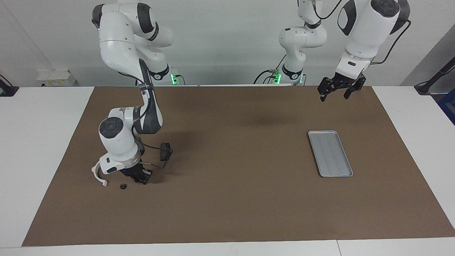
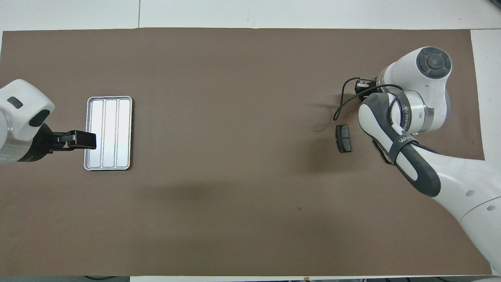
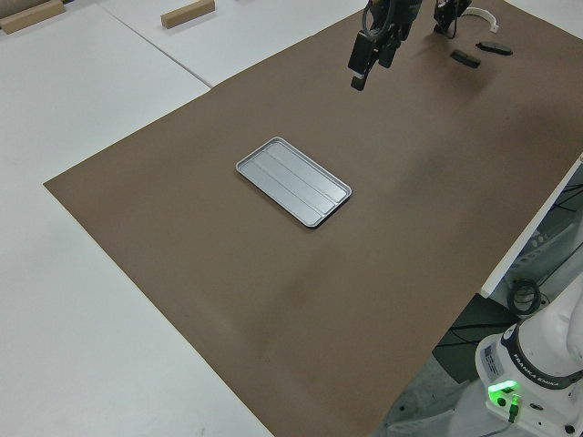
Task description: Pick bearing gear from pile to tray
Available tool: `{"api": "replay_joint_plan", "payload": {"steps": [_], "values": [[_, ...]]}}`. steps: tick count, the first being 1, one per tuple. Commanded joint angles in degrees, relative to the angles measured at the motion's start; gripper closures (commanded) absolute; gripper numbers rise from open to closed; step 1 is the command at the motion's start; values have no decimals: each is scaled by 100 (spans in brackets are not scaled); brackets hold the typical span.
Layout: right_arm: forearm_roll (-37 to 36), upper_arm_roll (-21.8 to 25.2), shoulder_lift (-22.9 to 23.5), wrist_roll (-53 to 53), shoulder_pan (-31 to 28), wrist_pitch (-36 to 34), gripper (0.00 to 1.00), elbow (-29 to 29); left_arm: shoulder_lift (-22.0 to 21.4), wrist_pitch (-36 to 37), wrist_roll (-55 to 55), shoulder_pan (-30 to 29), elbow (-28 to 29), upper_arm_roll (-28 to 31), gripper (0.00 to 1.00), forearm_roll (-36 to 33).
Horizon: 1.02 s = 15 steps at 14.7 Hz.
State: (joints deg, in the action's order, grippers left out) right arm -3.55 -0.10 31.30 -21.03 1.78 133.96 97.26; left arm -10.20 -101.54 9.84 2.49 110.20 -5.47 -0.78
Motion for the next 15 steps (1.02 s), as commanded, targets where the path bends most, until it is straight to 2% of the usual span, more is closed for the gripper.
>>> {"api": "replay_joint_plan", "payload": {"steps": [1, 4, 6, 8, 12, 15], "values": [[-41, -69, 86, -138, -55, -80, 100, -5, 44, -322, 534, 338, 230, 19, 0, -10], [-111, -69, 60, -94, -63, -124, 100, -23, 141, -516, 826, 392, 248, 11, 0, -45], [-137, -78, 8, -68, -63, -412, 100, -145, 141, -656, 835, 401, 362, 11, 0, -45], [-137, -78, -106, 11, -55, -1070, 100, -460, 141, -849, 844, 506, 528, 11, 0, -54], [-111, -139, -659, 240, 33, -2415, 100, -848, 150, -938, 844, 506, 573, 11, 0, -63], [29, -157, -1107, 170, 392, -3005, 100, -954, 141, -1061, 844, 498, 669, 11, 0, -63]]}}
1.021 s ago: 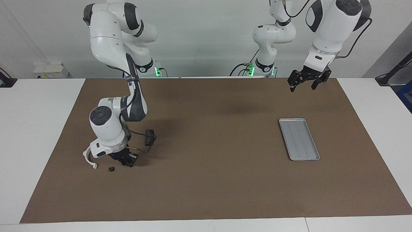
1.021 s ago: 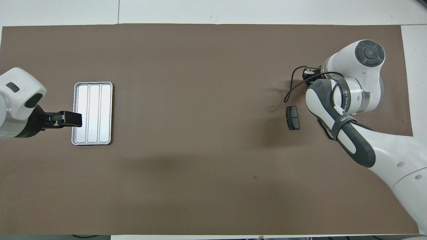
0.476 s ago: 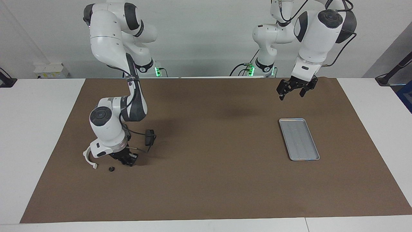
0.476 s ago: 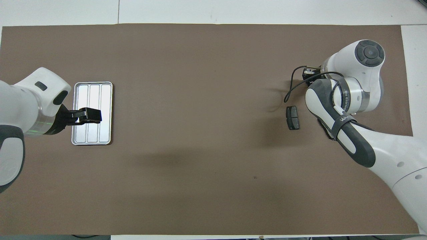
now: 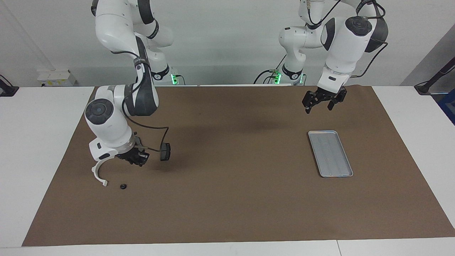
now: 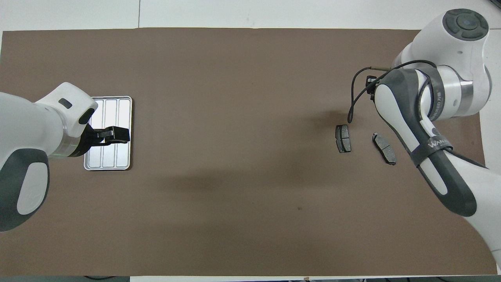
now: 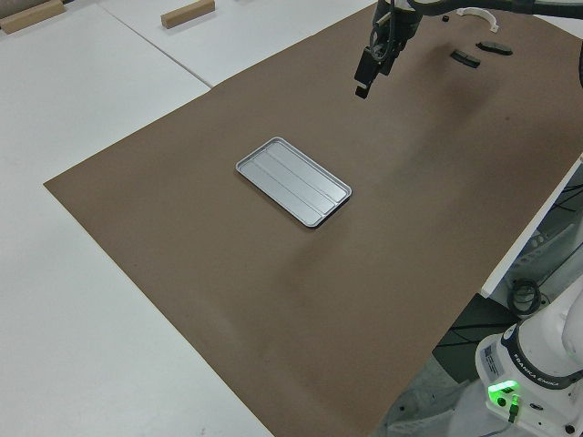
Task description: Pick bearing gear from pile to tray
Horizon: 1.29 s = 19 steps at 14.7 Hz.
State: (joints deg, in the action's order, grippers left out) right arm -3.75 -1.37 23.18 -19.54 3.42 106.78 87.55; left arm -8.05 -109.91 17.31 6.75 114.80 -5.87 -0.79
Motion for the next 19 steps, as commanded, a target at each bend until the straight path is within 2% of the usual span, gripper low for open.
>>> {"api": "replay_joint_plan", "payload": {"steps": [1, 4, 7, 11, 14, 16, 19], "values": [[163, -21, -444, -171, 420, -507, 100, 8, -65, -250, 97, 72, 218, 51, 0, -62], [278, -30, -701, -1547, 1114, -860, 100, 8, -73, -294, 97, 55, 280, 60, 0, -62], [566, -65, -762, -2911, 1766, -808, 100, 34, -73, -303, 97, 46, 297, 60, 0, -62], [735, -91, -719, -4512, 2653, -239, 100, 235, -12, -426, 141, 46, 359, 51, 0, -62], [726, -83, -535, -5102, 3128, 464, 100, 517, 14, -426, 299, 81, 359, 51, 0, -62], [735, -91, -464, -5244, 3217, 904, 100, 788, 14, -417, 308, 81, 359, 51, 0, -62], [726, -83, -236, -5288, 3314, 1160, 100, 922, 14, -417, 308, 81, 368, 51, 0, -62]]}}
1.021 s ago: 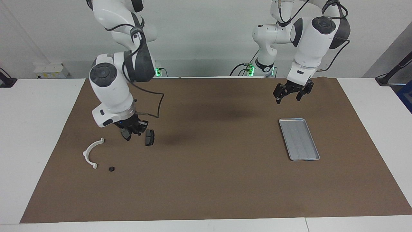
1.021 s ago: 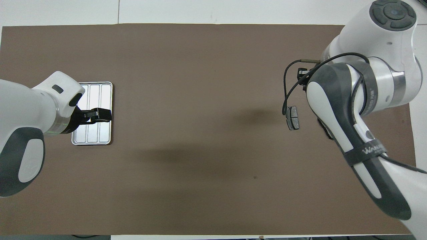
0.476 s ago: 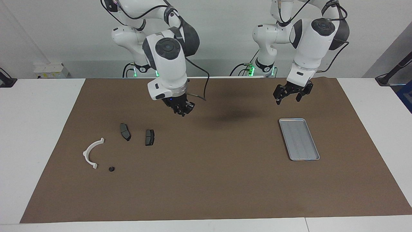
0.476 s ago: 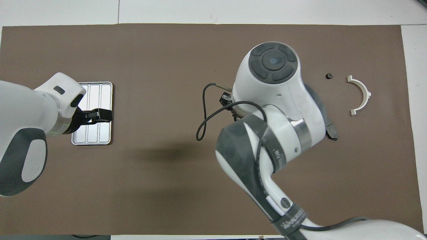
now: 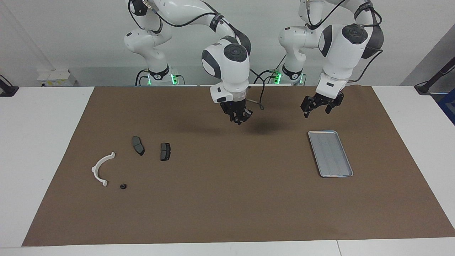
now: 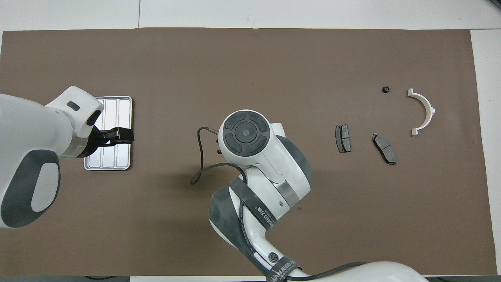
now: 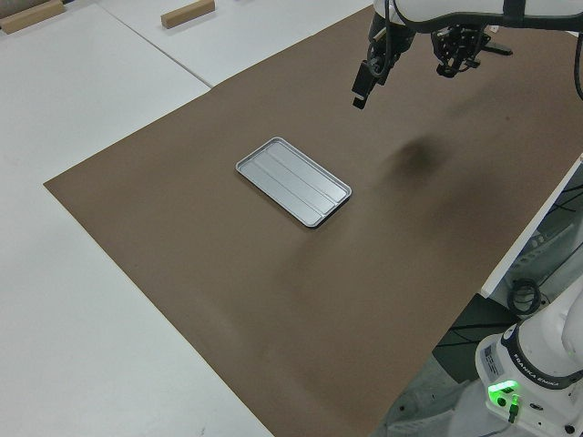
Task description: Pick bearing gear from pile to tray
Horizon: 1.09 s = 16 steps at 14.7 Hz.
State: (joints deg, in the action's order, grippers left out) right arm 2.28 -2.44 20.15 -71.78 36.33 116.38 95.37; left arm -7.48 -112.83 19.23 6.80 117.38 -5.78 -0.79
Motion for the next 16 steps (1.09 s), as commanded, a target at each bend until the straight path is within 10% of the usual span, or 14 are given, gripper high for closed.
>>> {"api": "replay_joint_plan", "payload": {"steps": [1, 16], "values": [[115, 24, 225, -107, 76, 314, 100, 139, -43, -125, 116, 76, 109, 42, 0, -62], [-105, 33, 1088, -520, 243, 1537, 98, 192, 123, -484, 475, 93, 303, 42, 0, -62]]}}
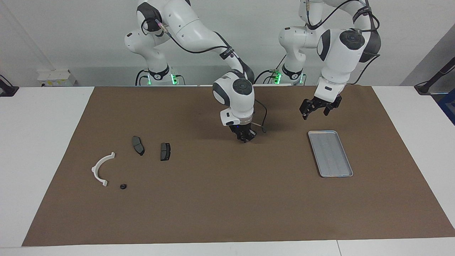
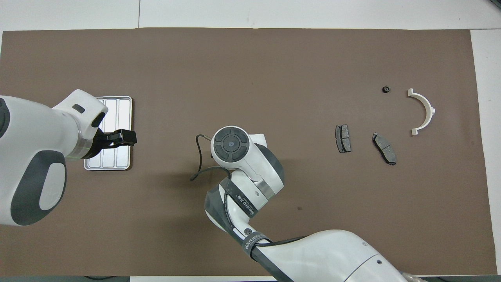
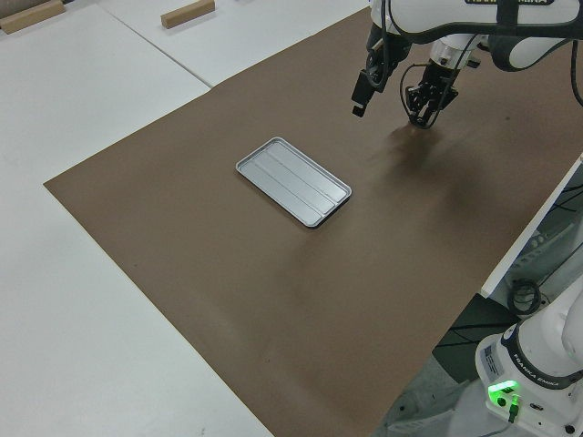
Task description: Pick bearing gear from pile to tray
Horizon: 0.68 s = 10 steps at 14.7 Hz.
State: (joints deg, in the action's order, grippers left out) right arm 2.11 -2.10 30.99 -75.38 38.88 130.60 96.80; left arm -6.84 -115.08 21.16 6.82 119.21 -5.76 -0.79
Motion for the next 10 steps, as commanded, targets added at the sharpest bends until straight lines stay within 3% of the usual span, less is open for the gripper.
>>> {"api": "replay_joint_plan", "payload": {"steps": [1, 3, 4, 8, 10], "values": [[-97, 8, -6, -257, -4, 54, 66, 23, 112, -313, 353, 126, 120, 40, 0, -62], [-97, 26, -14, -328, -3, -95, 11, -64, 131, -340, 372, 153, 120, 40, 0, -62], [-115, 26, -14, -328, -3, -235, 0, -187, 139, -366, 380, 153, 120, 40, 0, -62], [-211, 87, -120, -162, -371, -1263, 0, -881, 402, -629, 749, 363, 76, 40, 0, -62], [-246, 87, -435, 547, -757, -1537, 0, -917, 456, -586, 767, 390, -3, 40, 0, -53]]}}
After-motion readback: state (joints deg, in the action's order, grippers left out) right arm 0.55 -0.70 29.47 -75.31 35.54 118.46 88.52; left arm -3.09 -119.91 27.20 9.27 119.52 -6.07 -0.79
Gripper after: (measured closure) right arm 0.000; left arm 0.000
